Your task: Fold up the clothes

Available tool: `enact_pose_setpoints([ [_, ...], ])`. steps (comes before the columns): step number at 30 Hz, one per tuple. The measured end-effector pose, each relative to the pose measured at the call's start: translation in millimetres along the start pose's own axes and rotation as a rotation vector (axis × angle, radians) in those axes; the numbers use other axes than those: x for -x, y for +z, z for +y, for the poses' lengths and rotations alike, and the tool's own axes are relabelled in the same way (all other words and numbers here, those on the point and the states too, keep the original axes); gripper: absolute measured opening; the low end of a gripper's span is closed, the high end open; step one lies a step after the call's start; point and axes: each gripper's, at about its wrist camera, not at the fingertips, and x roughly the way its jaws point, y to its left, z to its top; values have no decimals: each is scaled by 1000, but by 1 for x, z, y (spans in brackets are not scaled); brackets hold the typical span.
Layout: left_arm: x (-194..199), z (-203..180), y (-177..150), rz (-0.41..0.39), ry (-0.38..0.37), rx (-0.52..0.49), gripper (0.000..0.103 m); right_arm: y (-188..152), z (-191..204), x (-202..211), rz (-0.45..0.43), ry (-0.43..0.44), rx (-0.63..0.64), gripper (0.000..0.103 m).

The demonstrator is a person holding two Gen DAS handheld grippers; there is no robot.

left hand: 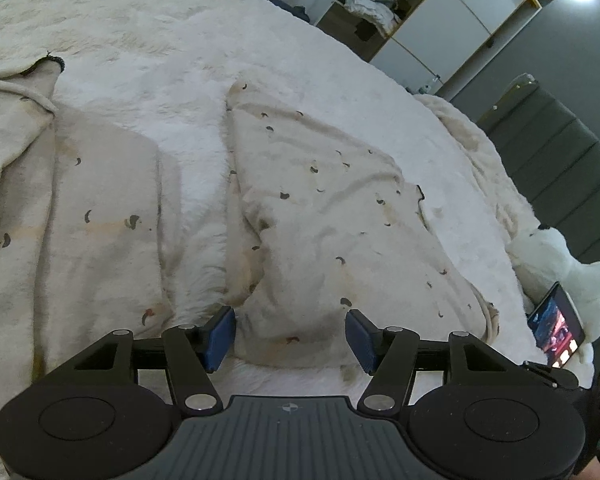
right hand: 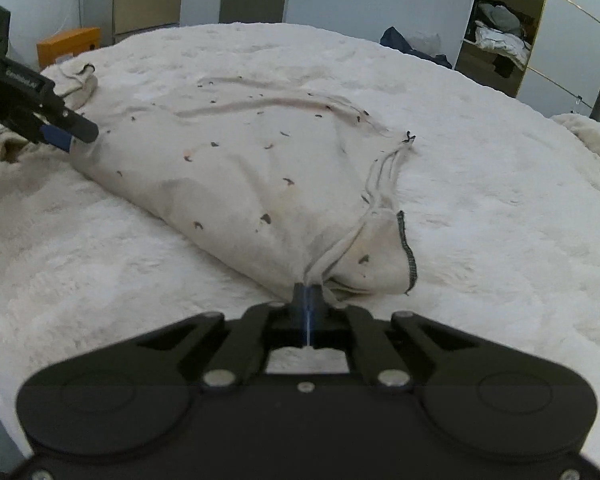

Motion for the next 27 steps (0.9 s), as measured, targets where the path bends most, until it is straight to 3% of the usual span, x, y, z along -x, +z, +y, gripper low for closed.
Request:
enact_pose_setpoints([
  [3, 2, 1, 1, -8, -4, 3, 56, -6, -3, 1, 22, -41, 16, 0],
  [7, 6, 3, 2, -14, -5, 7, 56, -14, -13, 7, 7, 5, -46, 2],
  [8, 7, 3, 3, -15, -7, 9, 56, -15, -12, 8, 1, 19, -39, 13],
  [9, 7, 3, 3, -15, -14, 11, 56, -15, -11, 8, -2, 27, -31, 33],
  [10, 7, 3, 3, -15, -18, 12, 56, -15, -7, 7, -9, 37, -8, 37],
  [12, 4, 0, 1, -3, -33, 6, 57, -14, -2, 6, -23, 54, 23, 30],
  [15, -2, -3, 0, 0, -22, -20, 57, -7, 0, -1, -37, 62, 17, 29],
  [17, -6, -1, 4, -27, -17, -15, 55, -2, -2, -8, -39, 74, 1, 9],
  [18, -8, 1, 6, -42, -21, -6, 48, -1, -3, -9, -36, 83, -9, 2],
  [19, -10, 4, 9, -55, -35, 10, 19, 2, -6, -11, -31, 98, -33, 1],
  [20, -13, 8, 12, -65, -52, 33, 12, 4, -11, -11, -34, 116, -77, 1],
  [23, -7, 12, 16, -97, -117, 86, 11, 5, -21, -6, -35, 135, -121, 1],
  [25, -3, 7, 18, -109, -135, 63, 12, 3, -24, -2, -37, 133, -123, 0],
  [26, -4, 8, 19, -102, -122, 63, 12, 0, -24, -2, -22, 126, -112, 0],
  [27, -14, 15, 16, -58, -44, 97, 16, -1, -24, -2, -13, 124, -105, 0],
])
